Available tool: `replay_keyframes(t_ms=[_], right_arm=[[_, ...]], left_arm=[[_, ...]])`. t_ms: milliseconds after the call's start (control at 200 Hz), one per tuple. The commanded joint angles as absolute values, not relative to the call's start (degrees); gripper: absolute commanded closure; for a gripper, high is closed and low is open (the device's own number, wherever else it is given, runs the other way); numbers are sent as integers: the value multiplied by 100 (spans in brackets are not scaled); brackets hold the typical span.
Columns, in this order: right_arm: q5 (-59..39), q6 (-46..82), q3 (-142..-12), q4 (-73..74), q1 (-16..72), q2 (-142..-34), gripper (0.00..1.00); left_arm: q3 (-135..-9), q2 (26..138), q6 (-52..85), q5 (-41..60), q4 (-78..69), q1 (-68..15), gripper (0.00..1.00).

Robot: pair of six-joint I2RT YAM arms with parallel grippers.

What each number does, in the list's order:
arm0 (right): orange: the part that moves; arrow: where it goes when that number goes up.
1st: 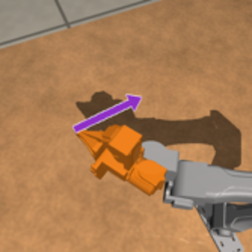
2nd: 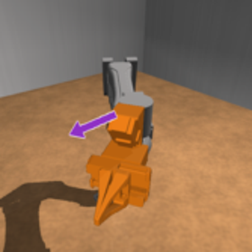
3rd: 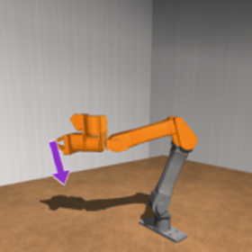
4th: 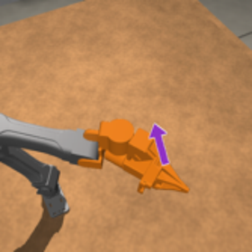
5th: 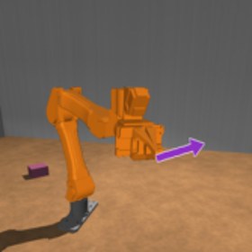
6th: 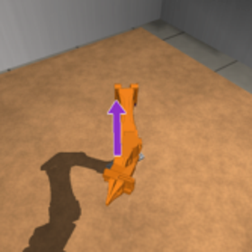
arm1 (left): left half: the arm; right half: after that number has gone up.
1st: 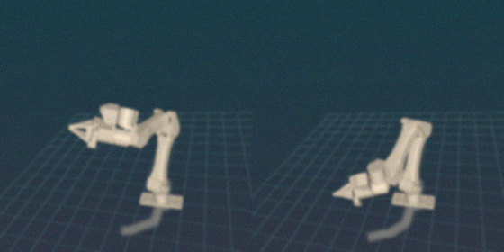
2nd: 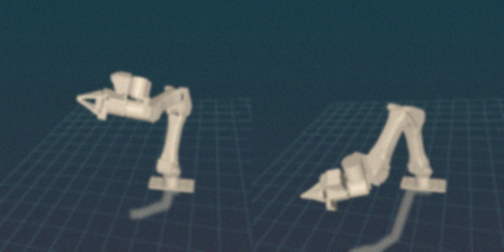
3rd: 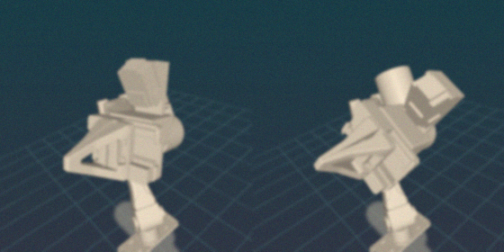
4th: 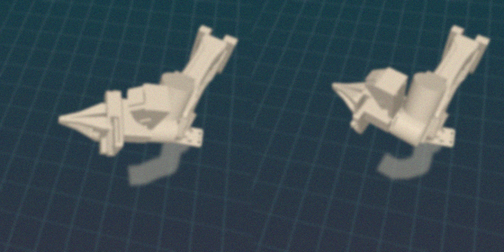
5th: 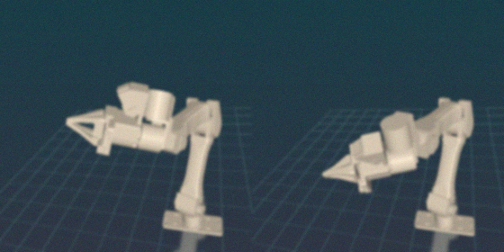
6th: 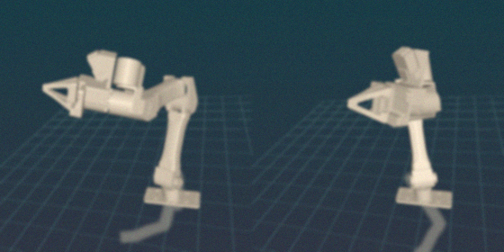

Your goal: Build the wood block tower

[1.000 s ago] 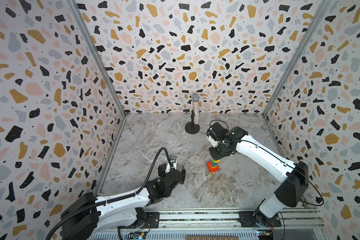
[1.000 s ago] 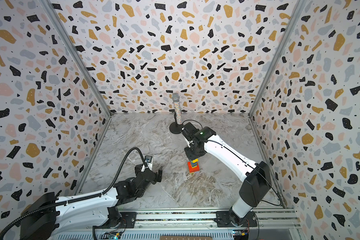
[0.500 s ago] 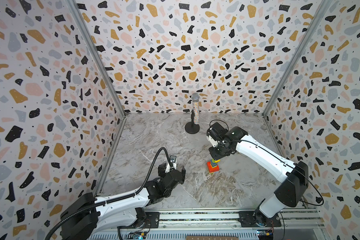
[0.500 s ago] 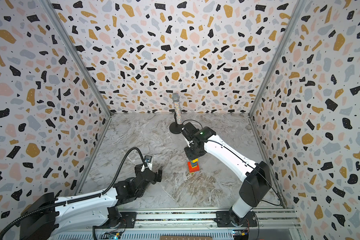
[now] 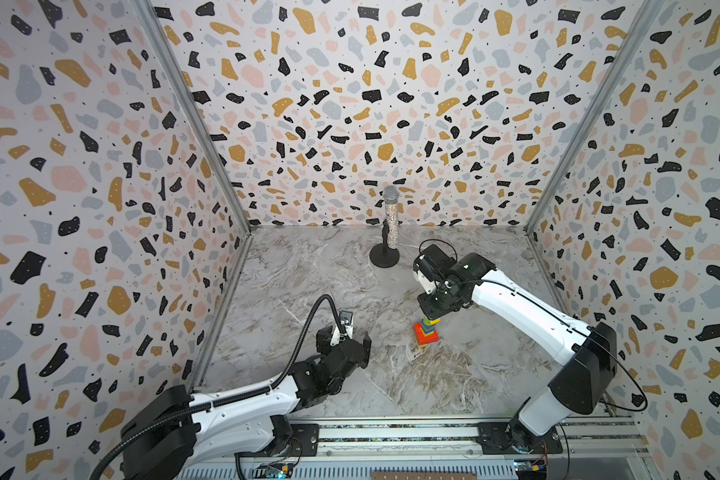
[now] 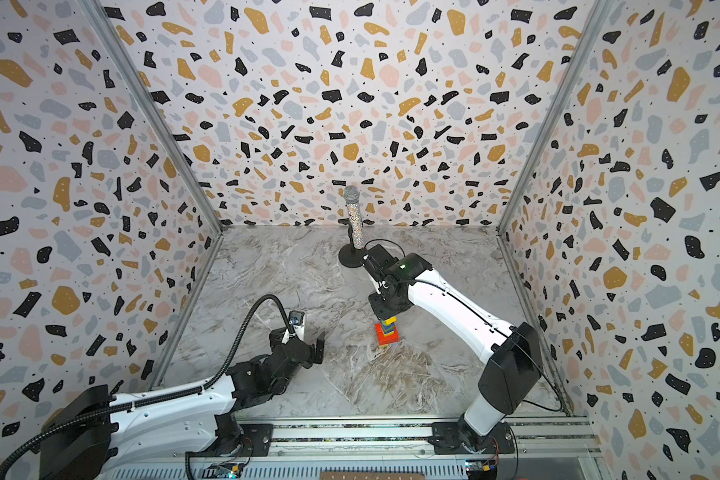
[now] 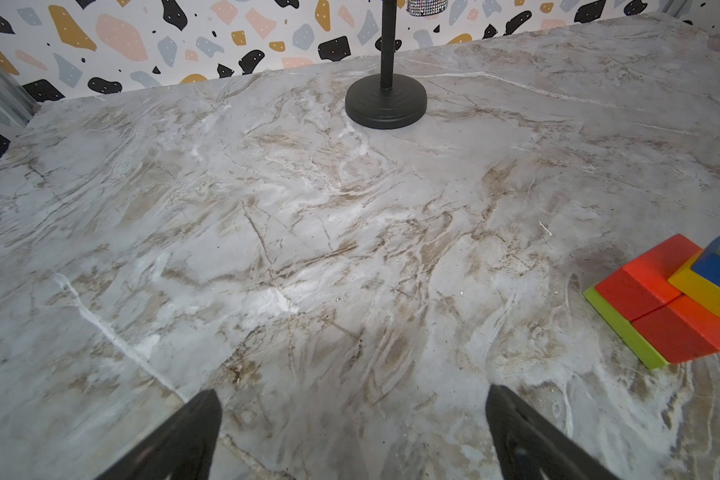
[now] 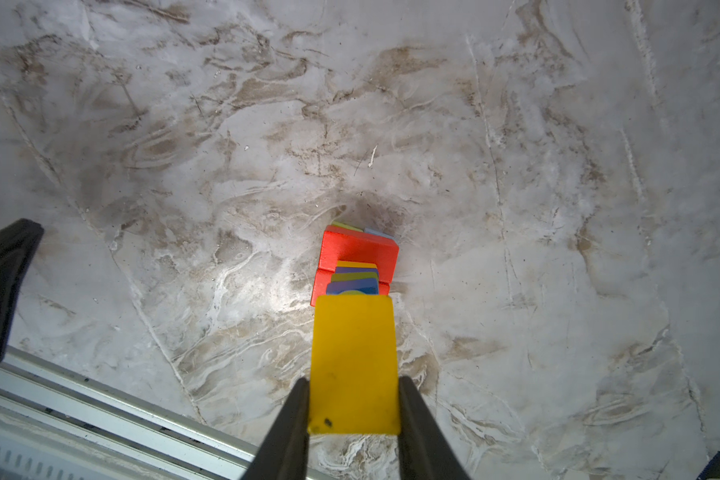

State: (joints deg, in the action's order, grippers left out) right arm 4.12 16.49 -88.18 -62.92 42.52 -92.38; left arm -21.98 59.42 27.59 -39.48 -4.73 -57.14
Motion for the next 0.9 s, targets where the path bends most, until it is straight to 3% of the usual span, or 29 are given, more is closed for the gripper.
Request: replay_keyframes(t_ms=[0,896], right_arm=[[501,1697,-8838,-6311,4285,-9204,67],[798,1749,-8994,-6241,4280,-8951,56]], left_arm=[[-2145,5880,2675,-3979,-622,-5679,0],[-2103,5882,2670,-3973,-666,-5678,0]])
